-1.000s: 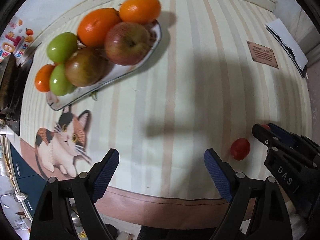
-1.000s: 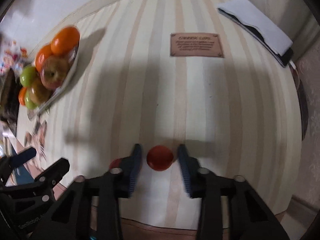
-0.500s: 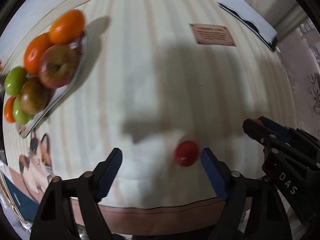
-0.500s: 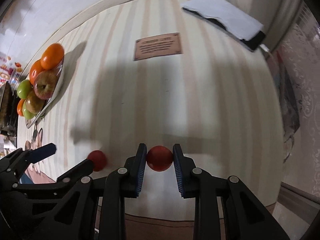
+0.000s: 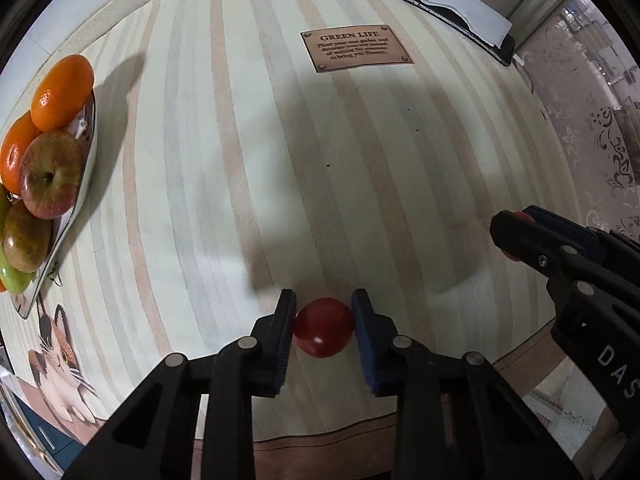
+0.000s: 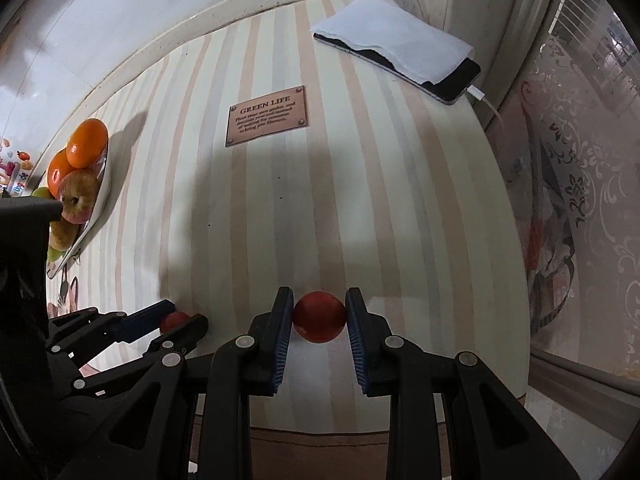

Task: Organize fruits
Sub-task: 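Carry both cherry tomatoes onto the plate and open both tools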

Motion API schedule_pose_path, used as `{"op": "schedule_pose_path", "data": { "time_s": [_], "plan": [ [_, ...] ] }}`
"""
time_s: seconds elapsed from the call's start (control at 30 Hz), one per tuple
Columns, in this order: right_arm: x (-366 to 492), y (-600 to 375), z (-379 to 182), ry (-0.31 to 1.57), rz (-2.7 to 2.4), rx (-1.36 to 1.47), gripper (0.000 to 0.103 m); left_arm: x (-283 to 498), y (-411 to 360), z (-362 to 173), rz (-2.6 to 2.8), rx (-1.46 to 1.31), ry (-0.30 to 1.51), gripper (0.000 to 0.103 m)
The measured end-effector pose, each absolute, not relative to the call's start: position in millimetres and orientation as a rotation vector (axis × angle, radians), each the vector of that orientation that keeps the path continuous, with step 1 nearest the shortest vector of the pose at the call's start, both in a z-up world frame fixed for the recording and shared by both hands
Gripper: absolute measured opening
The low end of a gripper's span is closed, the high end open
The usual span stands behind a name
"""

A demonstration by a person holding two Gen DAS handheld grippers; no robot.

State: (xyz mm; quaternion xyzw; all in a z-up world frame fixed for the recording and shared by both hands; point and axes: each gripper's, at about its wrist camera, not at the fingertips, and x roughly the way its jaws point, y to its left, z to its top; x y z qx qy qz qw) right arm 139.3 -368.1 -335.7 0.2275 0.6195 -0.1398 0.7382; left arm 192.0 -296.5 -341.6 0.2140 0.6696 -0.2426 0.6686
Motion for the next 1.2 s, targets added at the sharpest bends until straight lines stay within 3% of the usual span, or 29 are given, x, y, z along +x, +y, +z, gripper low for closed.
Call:
{"op": "schedule_pose_path", "data": {
  "time_s": [0.47, 0.8, 1.2],
  "plan": [
    [164, -347, -303, 1.298, -0.218, 0.483, 0.029, 216, -217, -302, -0.482, 0.308, 1.476, 0.026],
    [235, -244, -287, 1.269, 0.064, 0.386, 0.029, 256, -81, -244, -0.238, 0.033, 1.406, 0.026],
    [322, -113, -310, 1.250, 0.281, 0.158, 0.029, 308, 31, -263, -0.064, -0.290, 1.396, 0.026]
  ]
}}
